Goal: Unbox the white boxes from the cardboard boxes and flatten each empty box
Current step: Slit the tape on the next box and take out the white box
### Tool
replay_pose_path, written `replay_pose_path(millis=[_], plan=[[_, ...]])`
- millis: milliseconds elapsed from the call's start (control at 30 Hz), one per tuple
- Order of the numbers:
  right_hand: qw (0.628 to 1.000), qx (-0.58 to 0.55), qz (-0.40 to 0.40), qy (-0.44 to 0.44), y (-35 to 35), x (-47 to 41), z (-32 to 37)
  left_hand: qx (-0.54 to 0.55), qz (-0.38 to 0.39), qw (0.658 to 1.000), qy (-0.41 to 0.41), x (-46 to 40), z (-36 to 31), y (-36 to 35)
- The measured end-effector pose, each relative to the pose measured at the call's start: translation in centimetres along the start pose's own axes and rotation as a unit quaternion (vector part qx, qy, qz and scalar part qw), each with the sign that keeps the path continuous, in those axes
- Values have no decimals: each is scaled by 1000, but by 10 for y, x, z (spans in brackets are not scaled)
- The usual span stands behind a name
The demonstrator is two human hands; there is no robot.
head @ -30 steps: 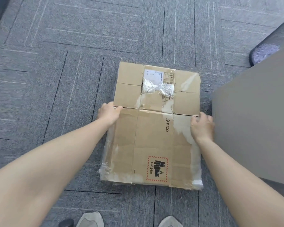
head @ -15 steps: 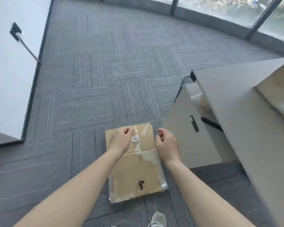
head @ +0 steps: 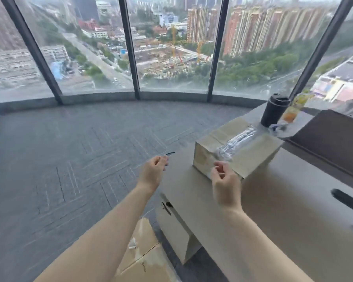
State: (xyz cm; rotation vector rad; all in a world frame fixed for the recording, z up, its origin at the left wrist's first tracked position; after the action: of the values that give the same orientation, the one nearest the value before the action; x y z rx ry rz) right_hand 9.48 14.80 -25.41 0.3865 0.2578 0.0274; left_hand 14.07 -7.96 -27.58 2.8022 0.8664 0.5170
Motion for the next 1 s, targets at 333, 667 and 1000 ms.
replay_pose_path(millis=[333, 667, 1000], plan=[[974, -12, -72, -213, 88, -62, -112, 20, 89, 996, -3, -38, -40, -118], [942, -109, -61, -312, 48, -95, -163, -104, 123, 987, 11, -153, -43, -171], [938, -144, -116, -294, 39, -98, -177, -105, 202, 973, 47, -178, -27, -193]])
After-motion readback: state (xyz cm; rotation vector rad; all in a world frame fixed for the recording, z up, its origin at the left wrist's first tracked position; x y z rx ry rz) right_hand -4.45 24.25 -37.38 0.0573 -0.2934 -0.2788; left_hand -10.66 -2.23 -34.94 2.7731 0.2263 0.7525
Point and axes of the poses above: each hand's wrist, its own x-axis away from the middle knuckle, its own y-axis out of the back of the hand, z = x × y, the point moved 5 cm from there along -x, towards the middle knuckle, and after that the axes turned 7 degrees about y, right-handed, at the moved point
